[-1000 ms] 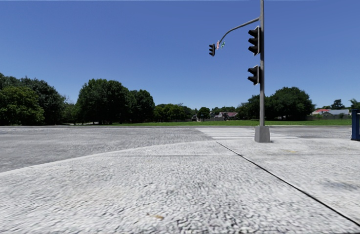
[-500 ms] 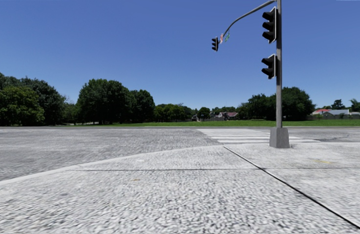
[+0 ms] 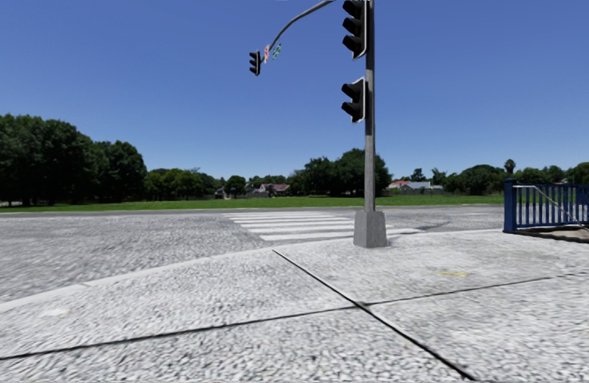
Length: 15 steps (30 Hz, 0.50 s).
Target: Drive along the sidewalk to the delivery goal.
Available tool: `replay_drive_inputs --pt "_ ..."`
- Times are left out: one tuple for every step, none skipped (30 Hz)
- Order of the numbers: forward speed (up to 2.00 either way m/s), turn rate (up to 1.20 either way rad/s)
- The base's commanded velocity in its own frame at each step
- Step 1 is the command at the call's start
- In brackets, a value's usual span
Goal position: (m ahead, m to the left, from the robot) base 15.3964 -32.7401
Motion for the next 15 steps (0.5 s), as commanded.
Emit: replay_drive_inputs --pt "2.00 -1.20" --pt "2.00 -1.20" --pt "2.00 -1.20" --pt "2.00 -1.20" --pt "2.00 -1.20" --pt "2.00 -1.20" --pt "2.00 -1.20" --pt "2.00 -1.20" --pt "2.00 -1.20" --pt "2.00 -1.20" --pt "2.00 -1.20" --pt "2.00 -1.20" --pt "2.00 -1.20" --pt "2.00 -1.20" --pt "2.00 -1.20"
